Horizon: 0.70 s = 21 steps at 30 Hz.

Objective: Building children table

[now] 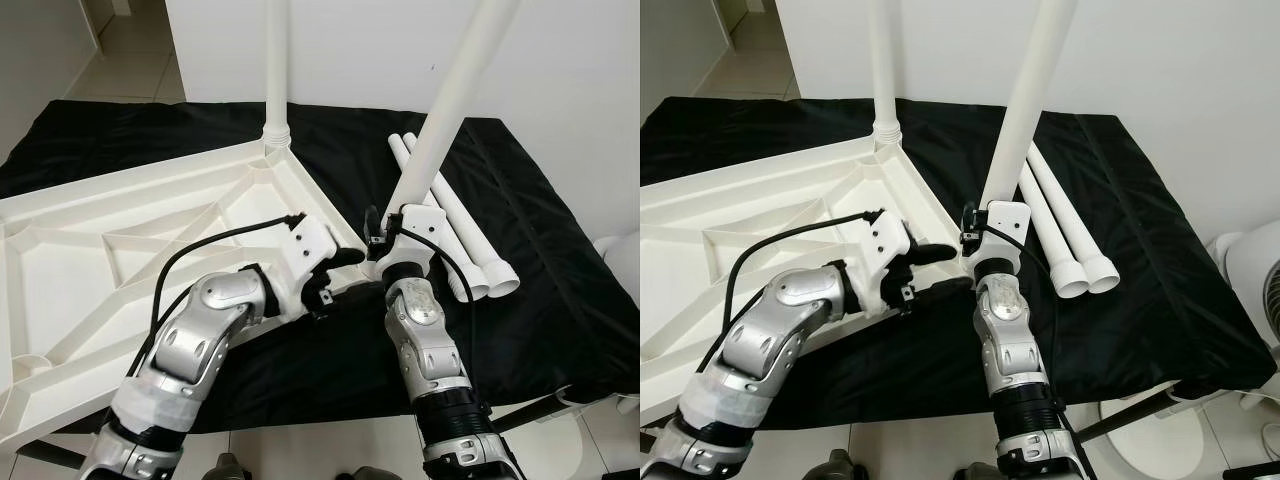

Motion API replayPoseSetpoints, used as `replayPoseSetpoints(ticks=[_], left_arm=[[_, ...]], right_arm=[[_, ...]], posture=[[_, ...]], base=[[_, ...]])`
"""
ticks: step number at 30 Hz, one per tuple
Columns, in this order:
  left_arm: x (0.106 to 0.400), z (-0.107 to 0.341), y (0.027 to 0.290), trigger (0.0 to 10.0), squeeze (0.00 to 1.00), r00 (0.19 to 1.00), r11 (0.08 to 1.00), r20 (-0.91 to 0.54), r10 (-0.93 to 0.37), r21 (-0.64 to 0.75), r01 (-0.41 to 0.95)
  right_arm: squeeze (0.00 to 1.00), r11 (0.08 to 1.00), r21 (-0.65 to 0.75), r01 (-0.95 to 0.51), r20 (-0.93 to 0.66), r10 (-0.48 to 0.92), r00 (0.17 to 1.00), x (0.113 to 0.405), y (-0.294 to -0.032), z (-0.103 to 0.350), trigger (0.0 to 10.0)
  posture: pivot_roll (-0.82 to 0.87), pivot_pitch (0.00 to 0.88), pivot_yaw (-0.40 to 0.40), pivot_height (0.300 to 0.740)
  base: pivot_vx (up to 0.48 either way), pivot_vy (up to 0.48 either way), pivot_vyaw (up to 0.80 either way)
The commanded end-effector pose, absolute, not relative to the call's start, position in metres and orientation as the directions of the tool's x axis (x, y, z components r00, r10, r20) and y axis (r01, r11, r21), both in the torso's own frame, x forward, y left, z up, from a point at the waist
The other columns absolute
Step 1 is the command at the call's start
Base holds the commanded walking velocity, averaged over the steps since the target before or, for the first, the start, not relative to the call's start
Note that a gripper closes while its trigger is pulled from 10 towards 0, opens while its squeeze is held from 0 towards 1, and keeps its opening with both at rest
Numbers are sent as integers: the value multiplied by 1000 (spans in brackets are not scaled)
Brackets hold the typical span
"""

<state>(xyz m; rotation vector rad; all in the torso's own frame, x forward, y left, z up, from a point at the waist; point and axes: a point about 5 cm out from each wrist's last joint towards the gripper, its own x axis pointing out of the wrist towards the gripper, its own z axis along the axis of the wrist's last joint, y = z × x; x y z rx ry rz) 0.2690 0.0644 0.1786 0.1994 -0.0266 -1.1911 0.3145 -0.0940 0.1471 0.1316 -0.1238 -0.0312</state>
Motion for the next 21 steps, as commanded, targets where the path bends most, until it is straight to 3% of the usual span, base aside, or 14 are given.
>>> replayPoseSetpoints(ticks=[1, 21], left_arm=[[265, 178, 63, 10000, 0, 348, 328, -88, -933, 188, 926], [278, 177, 80, 10000, 0, 407, 374, -110, -907, 236, 897]], right_arm=[[0, 987, 141, 71, 26, -75, 997, 312, -94, 130, 10000], [0, 988, 124, 95, 51, -102, 994, 309, -97, 133, 10000]], posture=[[49, 10, -64, 740], [46, 13, -68, 740]], base=[[0, 0, 0], [0, 0, 0]])
